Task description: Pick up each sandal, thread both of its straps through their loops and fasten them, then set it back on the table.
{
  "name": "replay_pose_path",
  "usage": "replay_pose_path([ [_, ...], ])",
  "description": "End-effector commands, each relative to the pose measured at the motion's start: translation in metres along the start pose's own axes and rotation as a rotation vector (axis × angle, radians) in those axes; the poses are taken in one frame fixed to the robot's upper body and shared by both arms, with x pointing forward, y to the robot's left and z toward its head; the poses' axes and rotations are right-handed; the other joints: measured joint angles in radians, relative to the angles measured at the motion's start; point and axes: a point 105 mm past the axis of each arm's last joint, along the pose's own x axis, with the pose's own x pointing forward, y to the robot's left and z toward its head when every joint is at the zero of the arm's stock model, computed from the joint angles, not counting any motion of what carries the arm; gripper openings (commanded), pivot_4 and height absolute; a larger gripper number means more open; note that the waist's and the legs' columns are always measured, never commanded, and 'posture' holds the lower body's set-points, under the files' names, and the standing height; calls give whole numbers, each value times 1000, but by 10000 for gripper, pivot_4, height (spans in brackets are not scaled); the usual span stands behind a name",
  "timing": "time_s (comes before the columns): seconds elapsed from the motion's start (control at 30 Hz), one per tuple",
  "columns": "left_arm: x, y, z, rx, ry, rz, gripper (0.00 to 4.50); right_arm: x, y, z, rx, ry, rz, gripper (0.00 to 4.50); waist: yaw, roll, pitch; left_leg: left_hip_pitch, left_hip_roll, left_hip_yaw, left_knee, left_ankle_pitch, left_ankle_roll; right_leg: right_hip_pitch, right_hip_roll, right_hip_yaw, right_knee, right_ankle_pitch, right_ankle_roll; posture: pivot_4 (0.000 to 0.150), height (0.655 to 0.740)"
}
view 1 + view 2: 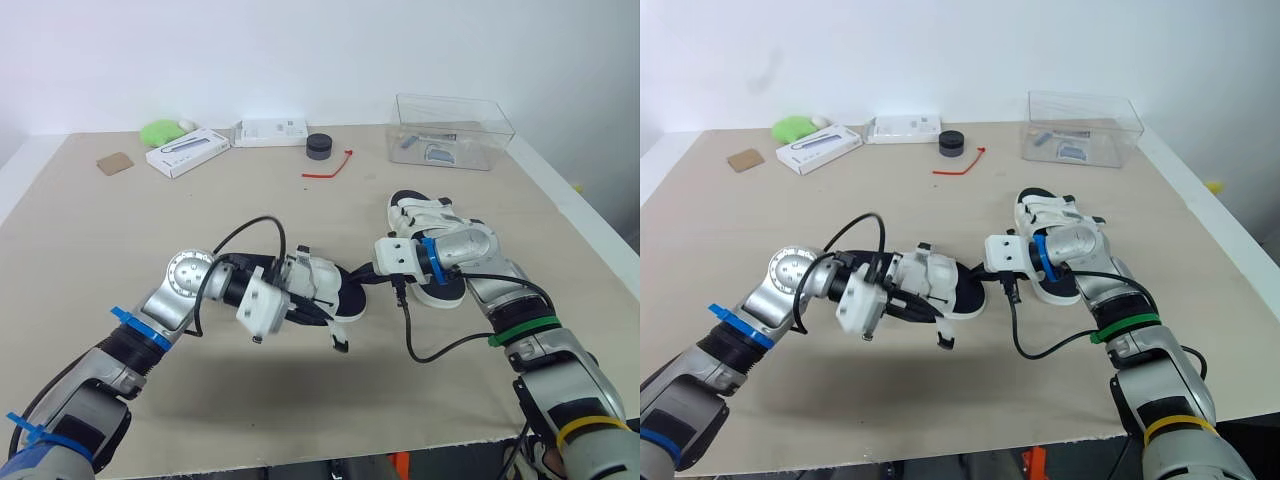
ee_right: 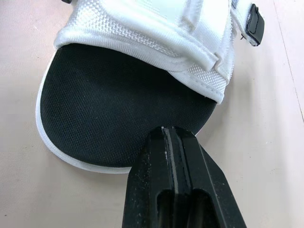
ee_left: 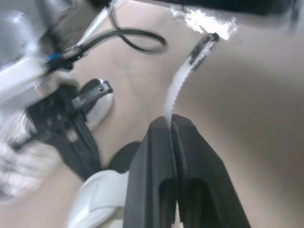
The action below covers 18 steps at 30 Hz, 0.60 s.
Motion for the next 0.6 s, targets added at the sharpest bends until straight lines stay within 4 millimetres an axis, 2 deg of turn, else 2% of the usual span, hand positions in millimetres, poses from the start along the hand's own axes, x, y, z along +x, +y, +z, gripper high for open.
replay_pose_path([
  [0.03, -18, 26, 21, -339, -118, 43, 895, -4, 8, -14, 29, 58, 33, 0, 0, 0, 0, 0, 0, -1, 0, 0, 0, 0, 0, -1, 0, 0, 0, 1500, 7400],
  [0.2, -28, 49, 19, -569, -166, 77, 895, -4, 6, -13, 25, 58, 30, 0, -1, 0, 0, 0, -3, -4, 0, 0, 0, 0, 0, -3, 0, -1, -1, 1500, 7400],
  [0.37, -23, 62, 0, -617, -149, 128, 895, -4, 5, -13, 24, 58, 26, 0, -1, 0, 0, -1, -4, -5, 0, 0, 0, 0, 0, -4, 0, -1, -2, 1500, 7400],
  [0.5, -20, 66, -11, -660, -146, 158, 895, -5, 6, -12, 25, 56, 22, 0, -1, 0, 0, -1, -4, -6, 1, 0, 0, 0, 0, -3, 0, -1, -2, 1500, 7400],
  [0.6, -20, 64, -27, -661, -88, 183, 895, -7, 7, -14, 29, 60, 17, 0, -1, 0, 0, -1, -4, -6, 1, 0, 0, 0, 0, -3, 0, -1, -2, 1500, 7400],
])
